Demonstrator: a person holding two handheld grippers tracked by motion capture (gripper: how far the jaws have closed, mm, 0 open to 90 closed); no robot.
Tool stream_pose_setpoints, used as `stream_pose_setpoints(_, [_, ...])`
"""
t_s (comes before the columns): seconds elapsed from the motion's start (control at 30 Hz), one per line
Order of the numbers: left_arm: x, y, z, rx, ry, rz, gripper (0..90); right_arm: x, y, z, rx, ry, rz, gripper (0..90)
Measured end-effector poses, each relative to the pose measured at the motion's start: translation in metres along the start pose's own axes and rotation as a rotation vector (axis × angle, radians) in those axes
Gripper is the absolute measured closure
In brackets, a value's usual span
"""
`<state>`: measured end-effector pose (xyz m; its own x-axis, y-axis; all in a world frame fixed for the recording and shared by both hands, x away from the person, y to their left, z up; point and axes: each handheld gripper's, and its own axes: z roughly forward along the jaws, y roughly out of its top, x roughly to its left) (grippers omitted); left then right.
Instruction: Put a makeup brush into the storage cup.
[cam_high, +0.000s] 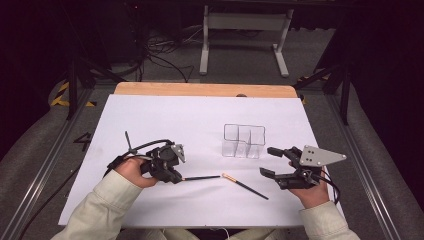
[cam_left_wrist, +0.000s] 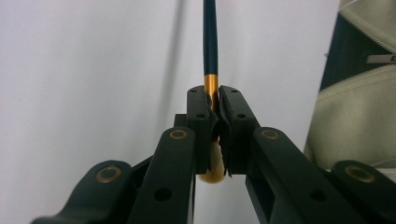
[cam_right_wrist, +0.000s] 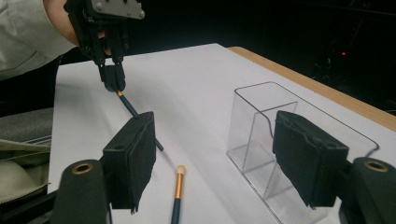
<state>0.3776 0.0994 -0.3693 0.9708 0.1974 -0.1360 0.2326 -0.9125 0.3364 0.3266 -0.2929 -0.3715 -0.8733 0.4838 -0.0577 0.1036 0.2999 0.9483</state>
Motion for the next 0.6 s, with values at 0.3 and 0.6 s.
stream_pose_setpoints(0.3, [-0.011, 0.011, -0.011, -0.035, -0.010, 0.066, 83.6, 0.007, 0.012, 0.015, 0.037, 0.079, -0.033, 34.7])
stream_pose_setpoints(0.6, [-0.025, 0.020, -0.018, -0.059, -0.005, 0.105, 83.6, 0.013, 0.027, 0.029, 0.094, 0.166, -0.052, 41.9])
